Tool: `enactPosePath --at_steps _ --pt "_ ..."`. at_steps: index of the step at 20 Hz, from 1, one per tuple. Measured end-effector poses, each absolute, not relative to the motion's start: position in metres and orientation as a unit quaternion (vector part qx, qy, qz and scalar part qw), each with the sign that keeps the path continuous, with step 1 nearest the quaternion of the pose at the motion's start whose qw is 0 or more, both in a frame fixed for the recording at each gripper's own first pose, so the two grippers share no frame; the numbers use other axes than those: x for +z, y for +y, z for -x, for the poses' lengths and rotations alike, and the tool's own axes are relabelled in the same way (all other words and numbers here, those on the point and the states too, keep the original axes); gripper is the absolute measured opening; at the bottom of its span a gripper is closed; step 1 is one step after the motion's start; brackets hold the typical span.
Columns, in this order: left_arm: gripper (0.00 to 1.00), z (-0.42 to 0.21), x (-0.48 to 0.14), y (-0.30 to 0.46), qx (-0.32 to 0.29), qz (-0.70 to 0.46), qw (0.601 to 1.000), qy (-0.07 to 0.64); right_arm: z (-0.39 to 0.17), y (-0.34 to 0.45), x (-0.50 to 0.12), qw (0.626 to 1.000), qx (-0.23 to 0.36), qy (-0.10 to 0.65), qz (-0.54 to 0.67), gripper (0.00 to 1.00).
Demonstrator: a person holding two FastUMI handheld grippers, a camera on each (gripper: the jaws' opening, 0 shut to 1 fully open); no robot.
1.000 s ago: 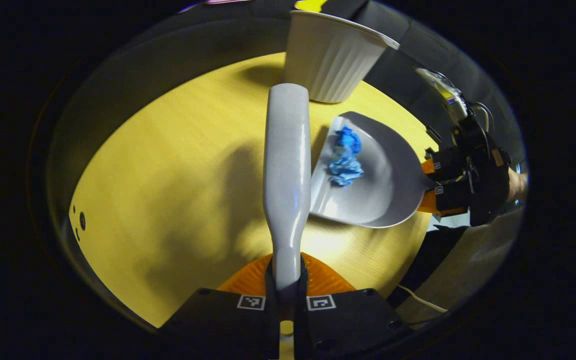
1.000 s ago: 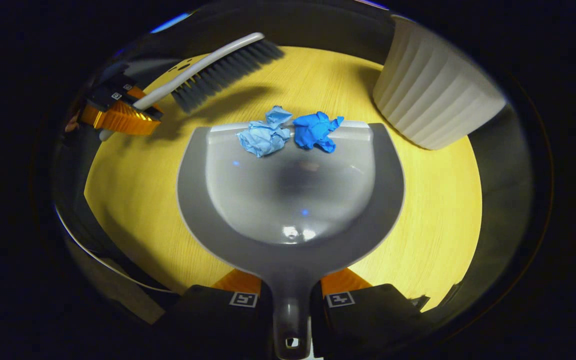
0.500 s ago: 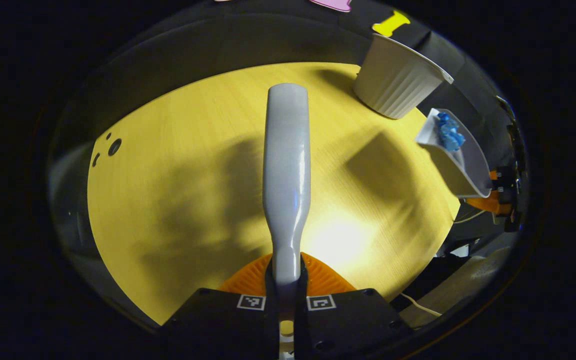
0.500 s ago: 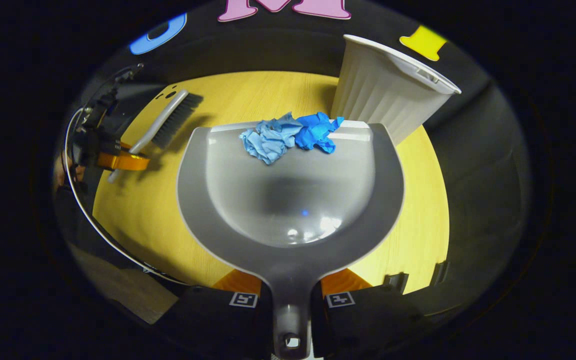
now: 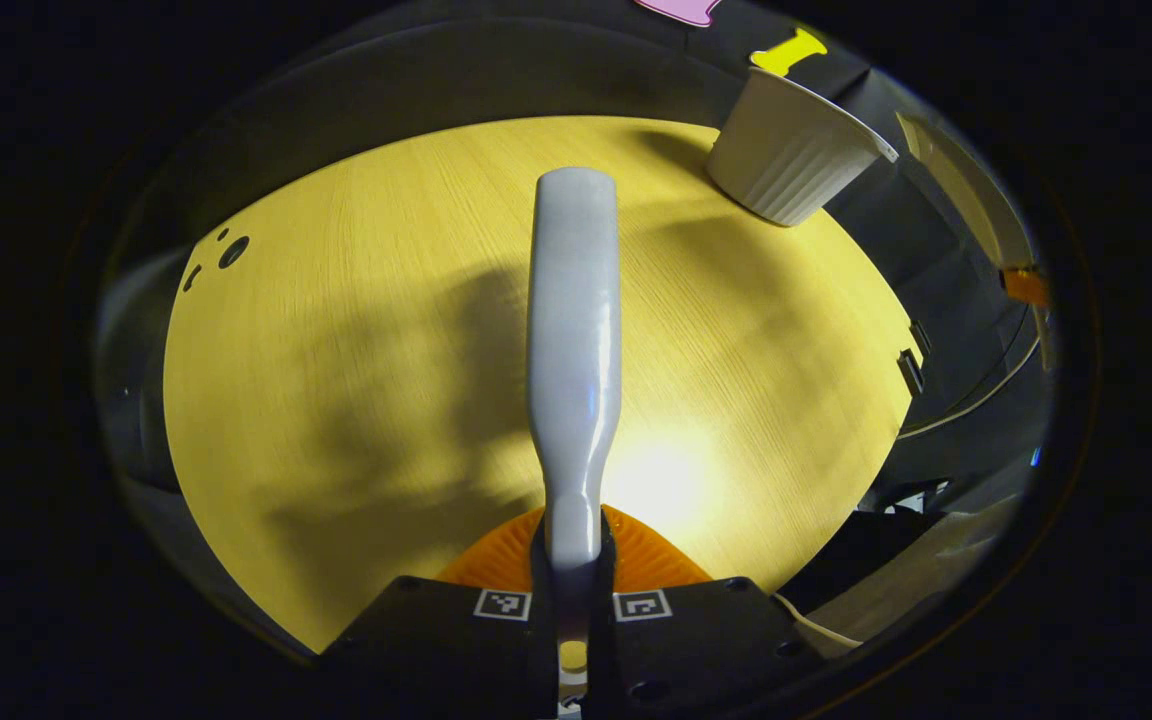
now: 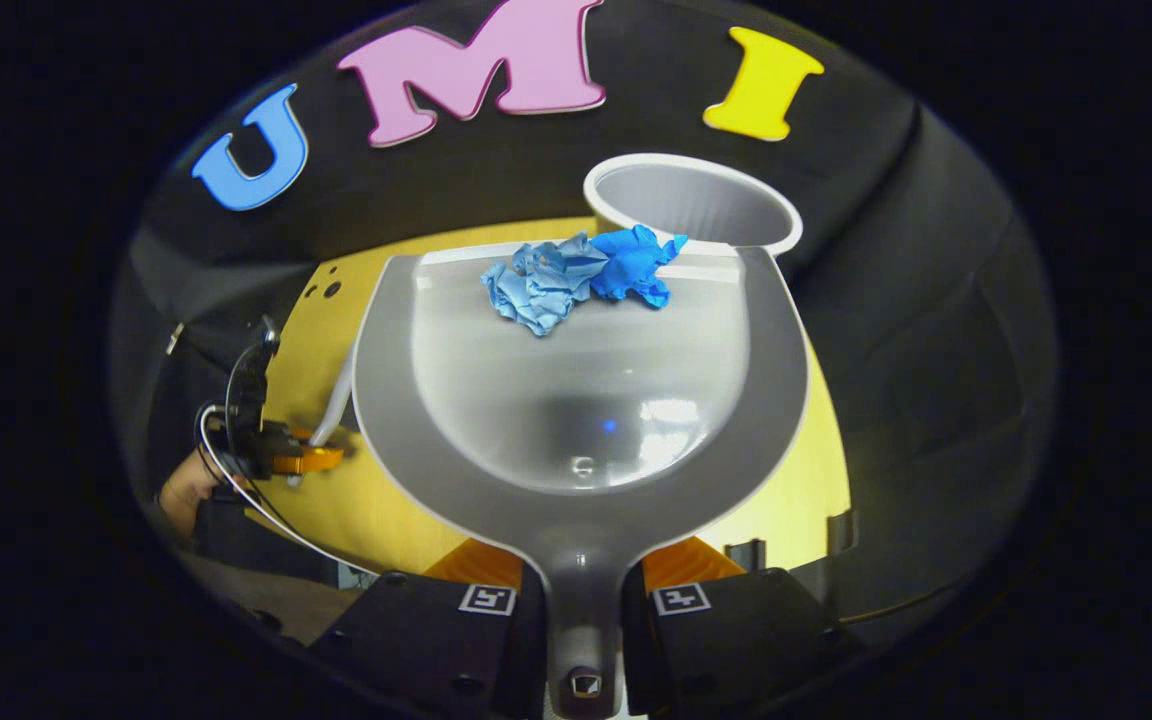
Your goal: Pick up the small broom and dustpan from the desktop, sweep the trash into the dustpan with the broom, and then empty the trash into the garbage bin.
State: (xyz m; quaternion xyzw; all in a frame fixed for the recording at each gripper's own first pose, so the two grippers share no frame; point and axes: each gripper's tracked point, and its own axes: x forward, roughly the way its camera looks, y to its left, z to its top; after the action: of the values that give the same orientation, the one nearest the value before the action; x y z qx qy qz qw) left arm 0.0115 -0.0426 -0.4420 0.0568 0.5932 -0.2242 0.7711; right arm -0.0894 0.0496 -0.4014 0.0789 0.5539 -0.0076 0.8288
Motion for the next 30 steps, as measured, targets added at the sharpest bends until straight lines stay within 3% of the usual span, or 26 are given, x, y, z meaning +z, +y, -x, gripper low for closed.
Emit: enactPosePath --at_steps 4,5,10,14,21,30 --pt "0.16 -0.014 -0.443 -0.039 -0.237 -0.066 0.77 0.589 0.063 0.017 -0.394 0.842 -0.054 0.535 -0.05 0.35" --pt "0.16 -0.014 -0.444 -0.039 -0.241 -0.066 0.769 0.589 0.057 0.008 -0.396 0.839 -0.061 0.54 -0.04 0.31" --pt "0.16 -0.013 -0.442 -0.039 -0.25 -0.067 0.761 0.595 0.029 -0.019 -0.404 0.809 -0.099 0.579 -0.016 0.35" --pt "0.16 -0.013 -0.443 -0.04 -0.25 -0.069 0.757 0.599 -0.001 -0.081 -0.403 0.786 -0.138 0.598 0.076 0.35" --pt "0.16 -0.015 -0.449 -0.039 -0.249 -0.067 0.754 0.604 -0.011 -0.104 -0.382 0.722 -0.106 0.649 0.215 0.34" --pt "0.16 -0.02 -0.45 -0.042 -0.25 -0.07 0.748 0.611 0.011 -0.12 -0.369 0.679 -0.054 0.67 0.295 0.35"
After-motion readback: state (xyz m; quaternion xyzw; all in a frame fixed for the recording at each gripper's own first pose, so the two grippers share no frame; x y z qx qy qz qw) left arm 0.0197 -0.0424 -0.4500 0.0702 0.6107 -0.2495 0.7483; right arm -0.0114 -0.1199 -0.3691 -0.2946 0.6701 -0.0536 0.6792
